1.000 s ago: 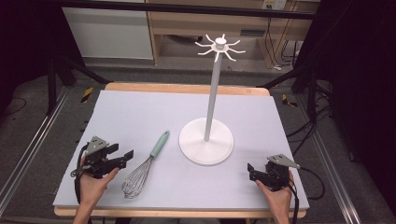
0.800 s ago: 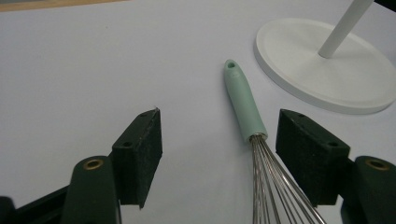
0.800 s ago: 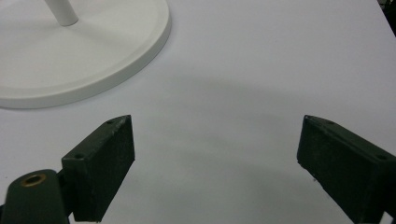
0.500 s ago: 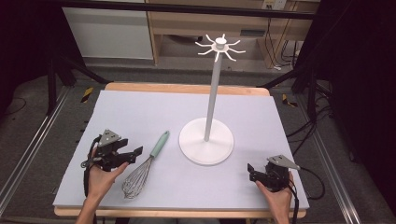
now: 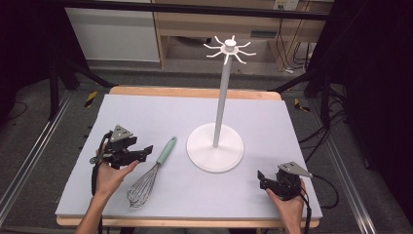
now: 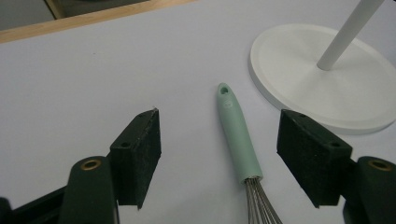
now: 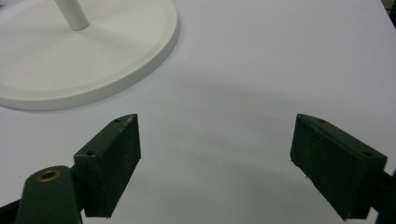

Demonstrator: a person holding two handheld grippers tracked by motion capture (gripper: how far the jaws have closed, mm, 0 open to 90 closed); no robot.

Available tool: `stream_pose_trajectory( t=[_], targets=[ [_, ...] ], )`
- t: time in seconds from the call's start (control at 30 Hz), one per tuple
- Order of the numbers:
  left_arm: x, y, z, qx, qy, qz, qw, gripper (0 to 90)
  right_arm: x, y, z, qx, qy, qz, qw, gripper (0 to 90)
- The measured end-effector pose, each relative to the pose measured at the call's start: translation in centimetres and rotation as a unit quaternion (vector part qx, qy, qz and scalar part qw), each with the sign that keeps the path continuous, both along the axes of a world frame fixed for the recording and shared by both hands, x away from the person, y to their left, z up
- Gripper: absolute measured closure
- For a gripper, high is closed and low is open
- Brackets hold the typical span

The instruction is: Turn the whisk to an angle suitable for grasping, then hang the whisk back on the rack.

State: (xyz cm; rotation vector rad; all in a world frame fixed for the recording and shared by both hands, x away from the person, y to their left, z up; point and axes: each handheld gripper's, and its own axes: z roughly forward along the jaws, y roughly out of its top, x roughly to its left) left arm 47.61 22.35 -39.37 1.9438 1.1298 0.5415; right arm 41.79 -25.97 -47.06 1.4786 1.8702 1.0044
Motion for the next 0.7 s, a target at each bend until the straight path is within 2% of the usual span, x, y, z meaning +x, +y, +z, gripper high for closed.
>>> stream_pose_trajectory(
  t=[0.33, 0.43, 0.5, 0.6, 0.7],
  targets=[
    [0.9, -1.1, 0.0, 0.020, 0.009, -0.009, 0.9997, 29.4, 0.1, 0.1, -0.1, -0.006, 0.000, 0.005, 1.0000, 17.0],
    [1.2, -1.8, -0.1, 0.036, 0.014, -0.016, 0.9991, 29.4, 0.1, 0.1, -0.1, -0.002, -0.001, 0.006, 1.0000, 17.5],
    [1.3, -1.9, -0.1, 0.036, 0.015, -0.016, 0.9991, 29.4, 0.1, 0.1, -0.2, -0.002, 0.000, 0.008, 1.0000, 17.6],
    [1.8, -2.2, -0.2, 0.036, 0.021, -0.015, 0.9990, 29.8, 0.1, 0.2, -0.2, -0.003, 0.003, 0.008, 1.0000, 17.9],
    [2.2, -2.8, -0.5, 0.050, 0.030, -0.019, 0.9981, 30.7, 0.1, 0.2, -0.2, -0.002, 0.003, 0.009, 1.0000, 18.8]
  ],
)
